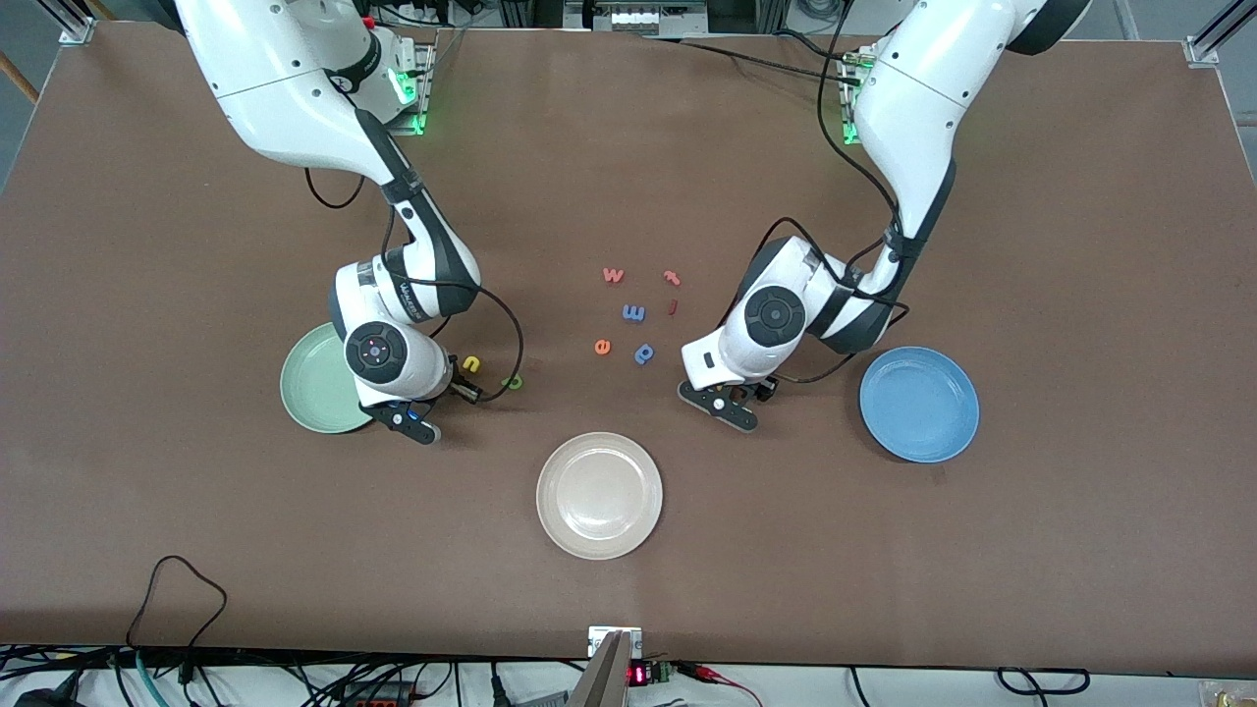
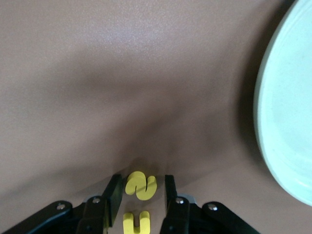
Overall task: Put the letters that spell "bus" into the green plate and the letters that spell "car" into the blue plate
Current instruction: 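Grasp the yellow 2 with the right gripper while the left gripper reaches letters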
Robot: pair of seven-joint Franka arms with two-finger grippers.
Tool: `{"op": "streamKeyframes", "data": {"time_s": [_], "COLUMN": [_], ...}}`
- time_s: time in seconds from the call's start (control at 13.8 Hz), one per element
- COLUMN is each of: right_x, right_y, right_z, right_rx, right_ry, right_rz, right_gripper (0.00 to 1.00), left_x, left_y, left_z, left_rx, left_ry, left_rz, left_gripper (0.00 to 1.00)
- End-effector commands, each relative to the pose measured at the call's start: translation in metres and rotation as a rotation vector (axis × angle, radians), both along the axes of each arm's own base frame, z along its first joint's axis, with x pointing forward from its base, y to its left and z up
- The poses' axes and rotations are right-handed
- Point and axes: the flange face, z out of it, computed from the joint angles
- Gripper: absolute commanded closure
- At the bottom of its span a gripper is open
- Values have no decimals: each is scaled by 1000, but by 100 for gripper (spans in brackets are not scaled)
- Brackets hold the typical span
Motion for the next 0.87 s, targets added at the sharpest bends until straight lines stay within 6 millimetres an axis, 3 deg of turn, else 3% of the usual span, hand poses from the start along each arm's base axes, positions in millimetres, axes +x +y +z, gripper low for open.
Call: {"op": "streamKeyframes", "data": {"time_s": [0.0, 0.22, 0.36, 0.51, 0.58, 0.72, 0.8], "right_x": [-2, -2, -2, -2, -2, -2, -2], "right_y": [1, 2, 1, 1, 1, 1, 1], "right_z": [-2, -2, -4, -5, -5, -6, -6], "right_rx": [-5, -4, -5, -4, -5, -5, -4], "right_ry": [17, 16, 15, 16, 15, 15, 16], "right_rz": [-17, -17, -16, -17, -16, -16, -11], "right_gripper": [68, 68, 67, 61, 61, 74, 81], "left_x": [2, 2, 1, 7, 10, 16, 27], "left_y": [-4, -1, 0, 6, 7, 15, 37], "left_z": [-6, -11, -12, -2, 18, 62, 84], "left_rx": [-2, 15, 19, 19, 30, 64, 88], "left_ry": [-15, -16, -12, -18, -10, 22, 48], "left_rz": [-26, -38, -36, -21, -21, -9, 18], "left_gripper": [34, 52, 73, 86, 87, 89, 89]}}
